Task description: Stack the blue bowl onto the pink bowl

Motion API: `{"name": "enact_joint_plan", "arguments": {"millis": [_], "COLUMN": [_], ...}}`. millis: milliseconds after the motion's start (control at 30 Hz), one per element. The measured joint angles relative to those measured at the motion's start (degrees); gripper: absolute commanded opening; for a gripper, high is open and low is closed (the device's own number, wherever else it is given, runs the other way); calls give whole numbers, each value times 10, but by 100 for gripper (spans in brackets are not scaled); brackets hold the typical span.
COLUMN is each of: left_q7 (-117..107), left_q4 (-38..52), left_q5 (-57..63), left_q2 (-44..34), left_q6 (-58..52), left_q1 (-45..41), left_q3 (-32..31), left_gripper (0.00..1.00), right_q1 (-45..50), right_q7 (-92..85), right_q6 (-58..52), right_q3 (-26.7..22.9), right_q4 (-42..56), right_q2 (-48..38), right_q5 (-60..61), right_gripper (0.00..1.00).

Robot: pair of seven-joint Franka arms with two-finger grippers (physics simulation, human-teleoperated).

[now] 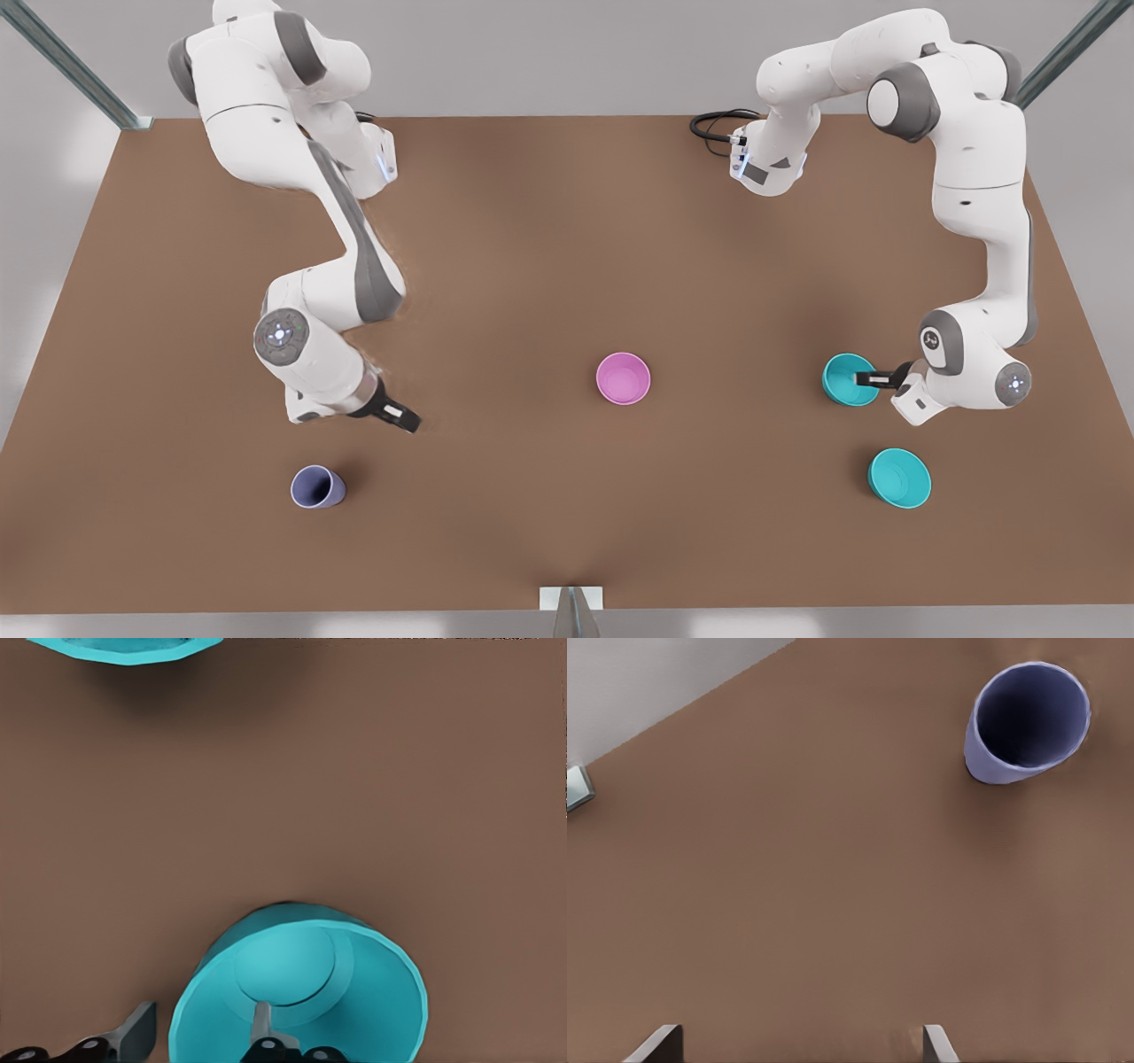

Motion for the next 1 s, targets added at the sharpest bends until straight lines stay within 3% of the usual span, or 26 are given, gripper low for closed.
{"name": "enact_joint_plan", "arguments": {"millis": [133, 300, 467, 667, 1000], "left_q7": [15, 15, -48, -164, -313], "left_q4": [0, 1, 17, 133, 162], "left_q5": [-4, -29, -46, -51, -64], "left_q2": [-4, -65, -119, -29, 26], "left_q6": [6, -1, -18, -27, -30], "left_q1": [-1, -26, -228, -373, -393], "left_q3": [0, 0, -16, -28, -44], "left_gripper": [21, 21, 21, 21, 21], "right_q1": [-70, -84, -86, -87, -87], "right_q7": [-99, -196, -271, -337, -409], "right_q6": [-147, -238, -279, -299, -309], "right_q3": [-17, -26, -29, -29, -29], "right_q4": [5, -9, -13, -17, -23], "right_q2": [-132, -162, -164, -164, -164], "right_q5": [-31, -36, -31, -29, -25], "right_gripper": [100, 100, 100, 100, 100]}}
